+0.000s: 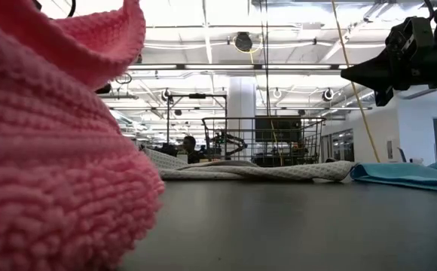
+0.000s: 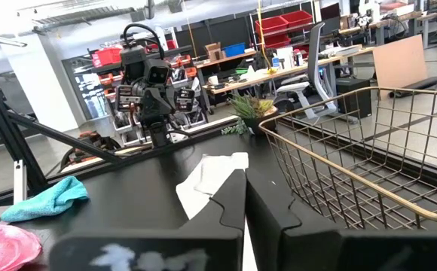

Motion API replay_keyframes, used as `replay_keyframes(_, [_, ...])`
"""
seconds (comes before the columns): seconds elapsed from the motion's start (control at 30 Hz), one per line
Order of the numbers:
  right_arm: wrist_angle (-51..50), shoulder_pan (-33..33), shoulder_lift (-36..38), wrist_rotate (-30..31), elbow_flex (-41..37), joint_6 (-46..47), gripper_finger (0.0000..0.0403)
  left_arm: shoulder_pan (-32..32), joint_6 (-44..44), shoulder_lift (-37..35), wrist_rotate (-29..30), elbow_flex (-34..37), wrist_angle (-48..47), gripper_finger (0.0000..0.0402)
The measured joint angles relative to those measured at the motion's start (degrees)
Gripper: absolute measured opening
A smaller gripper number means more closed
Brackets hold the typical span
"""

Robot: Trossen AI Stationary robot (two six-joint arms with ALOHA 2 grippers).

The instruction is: Fold microfiber towels

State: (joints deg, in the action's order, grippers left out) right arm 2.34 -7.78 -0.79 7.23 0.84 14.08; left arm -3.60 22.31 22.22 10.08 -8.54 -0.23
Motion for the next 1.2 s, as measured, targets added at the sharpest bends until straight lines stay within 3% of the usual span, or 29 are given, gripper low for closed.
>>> replay_keyframes(1.2, [0.1, 0.0, 0.0, 0.1, 0.0, 0.0, 0.0, 0.0, 2.0, 0.0, 0.0, 0.0, 1.7, 0.0033])
